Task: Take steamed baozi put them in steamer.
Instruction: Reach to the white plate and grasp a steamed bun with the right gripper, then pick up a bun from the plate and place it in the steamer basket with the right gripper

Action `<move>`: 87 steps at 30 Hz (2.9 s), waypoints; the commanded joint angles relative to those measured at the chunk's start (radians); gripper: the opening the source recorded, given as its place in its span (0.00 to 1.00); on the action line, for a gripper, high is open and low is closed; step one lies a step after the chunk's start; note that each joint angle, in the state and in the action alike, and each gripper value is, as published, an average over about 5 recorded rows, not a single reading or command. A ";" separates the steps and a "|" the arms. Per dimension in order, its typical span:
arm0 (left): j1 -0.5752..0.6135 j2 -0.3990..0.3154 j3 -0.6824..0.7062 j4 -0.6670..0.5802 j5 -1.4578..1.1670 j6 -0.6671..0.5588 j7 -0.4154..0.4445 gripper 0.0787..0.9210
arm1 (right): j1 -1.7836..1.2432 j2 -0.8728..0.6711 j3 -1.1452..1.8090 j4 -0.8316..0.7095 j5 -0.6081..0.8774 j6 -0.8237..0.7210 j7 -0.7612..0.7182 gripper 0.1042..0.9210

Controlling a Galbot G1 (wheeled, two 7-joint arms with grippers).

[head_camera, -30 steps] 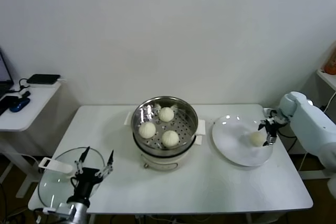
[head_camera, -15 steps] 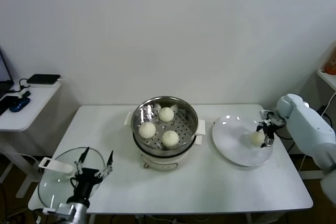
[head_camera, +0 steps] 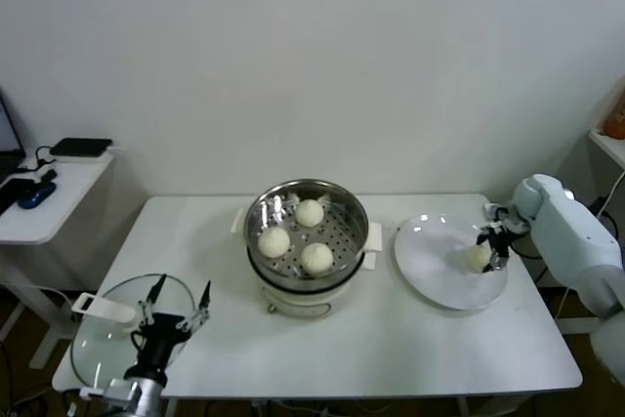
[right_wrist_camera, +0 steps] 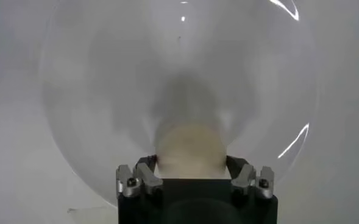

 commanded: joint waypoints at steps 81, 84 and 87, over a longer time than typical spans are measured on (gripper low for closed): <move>0.027 0.026 0.004 -0.028 0.020 -0.015 -0.002 0.88 | 0.596 0.293 -1.115 0.449 1.142 -0.405 0.070 0.70; 0.023 0.028 0.005 -0.029 0.020 -0.012 -0.002 0.88 | 0.590 0.290 -1.114 0.449 1.134 -0.405 0.070 0.70; 0.020 0.028 0.005 -0.031 0.020 -0.009 -0.002 0.88 | 0.583 0.288 -1.112 0.445 1.125 -0.403 0.070 0.70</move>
